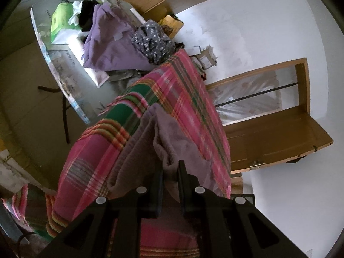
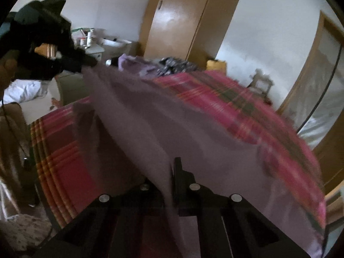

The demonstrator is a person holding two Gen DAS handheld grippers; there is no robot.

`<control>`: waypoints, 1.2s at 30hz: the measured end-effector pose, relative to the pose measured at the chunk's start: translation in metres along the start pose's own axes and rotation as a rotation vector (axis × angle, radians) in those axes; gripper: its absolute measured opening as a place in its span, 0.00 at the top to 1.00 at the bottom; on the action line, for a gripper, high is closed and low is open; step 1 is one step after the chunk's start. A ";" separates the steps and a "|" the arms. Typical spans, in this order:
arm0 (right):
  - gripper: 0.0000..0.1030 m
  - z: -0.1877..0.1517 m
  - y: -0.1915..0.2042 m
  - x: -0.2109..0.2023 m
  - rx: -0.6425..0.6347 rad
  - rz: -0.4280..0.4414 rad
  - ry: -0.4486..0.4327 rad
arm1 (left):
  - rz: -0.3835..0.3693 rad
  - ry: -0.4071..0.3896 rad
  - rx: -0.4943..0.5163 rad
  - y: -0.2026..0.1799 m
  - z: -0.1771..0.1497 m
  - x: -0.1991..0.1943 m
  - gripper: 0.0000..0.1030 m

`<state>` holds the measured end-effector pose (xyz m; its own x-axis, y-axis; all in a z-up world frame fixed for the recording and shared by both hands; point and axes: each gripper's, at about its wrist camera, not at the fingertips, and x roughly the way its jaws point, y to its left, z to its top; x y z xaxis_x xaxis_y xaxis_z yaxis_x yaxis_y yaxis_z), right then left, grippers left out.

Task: Fold clothes
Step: 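Lay the garment edge down and regrasp it with the right gripper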

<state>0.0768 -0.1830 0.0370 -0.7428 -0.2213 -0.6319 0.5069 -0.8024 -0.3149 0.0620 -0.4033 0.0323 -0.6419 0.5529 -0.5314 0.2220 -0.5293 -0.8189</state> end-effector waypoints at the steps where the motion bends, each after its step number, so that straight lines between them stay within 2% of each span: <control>1: 0.94 0.000 -0.002 -0.005 -0.008 -0.013 -0.011 | 0.009 0.010 0.002 0.002 -0.002 0.001 0.88; 4: 0.94 -0.002 -0.001 -0.012 -0.033 -0.001 -0.008 | 0.042 0.029 -0.011 0.013 -0.006 0.003 0.88; 11: 0.95 -0.021 0.015 0.002 -0.087 0.033 0.074 | 0.096 0.075 -0.055 0.041 -0.015 0.010 0.87; 18: 0.94 -0.025 0.017 0.007 -0.101 0.049 0.117 | 0.120 0.086 -0.013 0.035 -0.014 0.010 0.87; 21: 0.93 -0.023 0.012 0.007 -0.081 0.083 0.131 | 0.129 0.088 0.002 0.033 -0.014 0.011 0.86; 28: 0.84 -0.024 0.010 0.003 -0.122 0.140 0.182 | 0.153 0.094 0.031 0.031 -0.014 0.011 0.83; 32: 0.83 -0.024 -0.007 -0.006 -0.061 0.230 0.195 | 0.151 0.102 0.028 0.032 -0.013 0.011 0.83; 36: 0.79 -0.022 -0.051 -0.024 0.118 0.313 0.139 | 0.148 0.107 0.027 0.032 -0.013 0.011 0.83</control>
<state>0.0781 -0.1243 0.0523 -0.4886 -0.3953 -0.7778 0.6402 -0.7681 -0.0118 0.0713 -0.4062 -0.0028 -0.5216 0.5324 -0.6667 0.2874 -0.6261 -0.7249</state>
